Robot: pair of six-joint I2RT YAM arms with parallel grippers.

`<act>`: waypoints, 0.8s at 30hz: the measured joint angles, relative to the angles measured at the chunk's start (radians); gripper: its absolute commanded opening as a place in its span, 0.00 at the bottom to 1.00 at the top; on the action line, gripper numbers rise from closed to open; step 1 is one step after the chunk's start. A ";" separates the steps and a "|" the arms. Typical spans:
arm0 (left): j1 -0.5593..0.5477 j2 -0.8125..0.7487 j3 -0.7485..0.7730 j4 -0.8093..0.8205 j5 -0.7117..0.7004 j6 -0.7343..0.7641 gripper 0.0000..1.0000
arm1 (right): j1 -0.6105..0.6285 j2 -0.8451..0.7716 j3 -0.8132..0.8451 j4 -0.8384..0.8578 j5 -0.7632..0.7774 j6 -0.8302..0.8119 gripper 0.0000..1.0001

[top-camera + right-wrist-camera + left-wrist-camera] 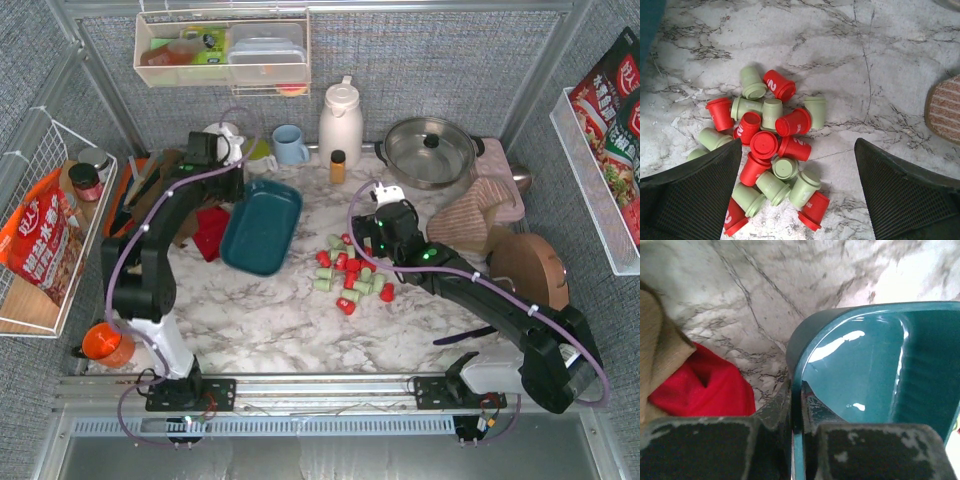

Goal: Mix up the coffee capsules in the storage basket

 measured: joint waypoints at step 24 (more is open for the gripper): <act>0.028 0.122 -0.139 0.040 -0.034 -0.298 0.19 | 0.000 0.019 0.004 -0.017 0.002 -0.005 0.99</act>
